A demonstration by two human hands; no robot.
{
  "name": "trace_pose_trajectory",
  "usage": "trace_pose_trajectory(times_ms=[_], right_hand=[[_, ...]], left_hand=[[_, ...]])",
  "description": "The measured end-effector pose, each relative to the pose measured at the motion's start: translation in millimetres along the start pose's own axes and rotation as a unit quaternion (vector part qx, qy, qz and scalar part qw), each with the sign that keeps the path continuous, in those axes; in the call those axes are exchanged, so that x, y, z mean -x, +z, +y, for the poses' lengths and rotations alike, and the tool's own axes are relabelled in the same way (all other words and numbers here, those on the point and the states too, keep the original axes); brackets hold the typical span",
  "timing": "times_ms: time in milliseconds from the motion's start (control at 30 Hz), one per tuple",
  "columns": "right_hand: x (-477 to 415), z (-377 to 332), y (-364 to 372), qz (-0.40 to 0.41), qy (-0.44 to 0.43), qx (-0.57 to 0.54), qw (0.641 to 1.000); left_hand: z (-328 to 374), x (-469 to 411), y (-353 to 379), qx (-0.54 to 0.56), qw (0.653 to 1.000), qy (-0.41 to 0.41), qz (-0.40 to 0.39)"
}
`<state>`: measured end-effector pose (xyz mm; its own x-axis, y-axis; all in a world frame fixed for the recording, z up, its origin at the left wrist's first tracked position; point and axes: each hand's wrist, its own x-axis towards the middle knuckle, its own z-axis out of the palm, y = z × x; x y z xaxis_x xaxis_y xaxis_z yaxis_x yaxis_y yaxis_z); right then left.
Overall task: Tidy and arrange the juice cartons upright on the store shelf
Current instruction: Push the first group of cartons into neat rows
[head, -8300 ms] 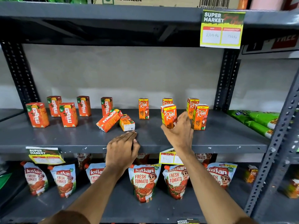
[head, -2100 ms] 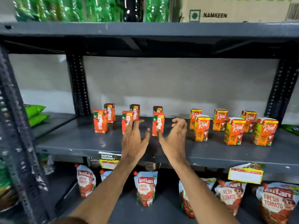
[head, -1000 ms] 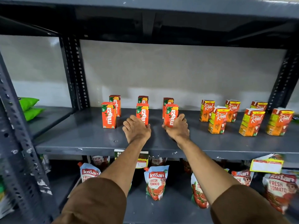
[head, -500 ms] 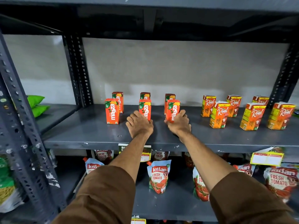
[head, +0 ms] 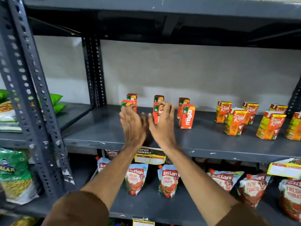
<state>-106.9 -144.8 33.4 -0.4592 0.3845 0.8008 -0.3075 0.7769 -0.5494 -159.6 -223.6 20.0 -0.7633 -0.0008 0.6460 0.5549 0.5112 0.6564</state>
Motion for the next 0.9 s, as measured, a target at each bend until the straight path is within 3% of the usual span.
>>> trace_pose_trajectory(times_ms=[133,233,300,567,900], right_hand=[[-3,-23,52,-0.124,0.121,-0.054,0.983],[-5,-24,76,-0.160,0.221,-0.066,0.960],[-4,-21,83,-0.166,0.260,-0.063,0.949],[-3,-17,89,-0.184,0.250,-0.044,0.950],[0,-19,86,-0.191,0.256,-0.043,0.947]], left_hand=[[-35,-25,-23,0.001,0.997,-0.048,0.053],[-42,-38,-22,0.004,0.989,-0.145,0.004],[-47,-41,-18,-0.005,0.988,-0.151,-0.028],[-52,-40,-15,-0.005,0.992,-0.109,-0.059],[-48,-35,-18,-0.015,0.992,-0.116,-0.056]])
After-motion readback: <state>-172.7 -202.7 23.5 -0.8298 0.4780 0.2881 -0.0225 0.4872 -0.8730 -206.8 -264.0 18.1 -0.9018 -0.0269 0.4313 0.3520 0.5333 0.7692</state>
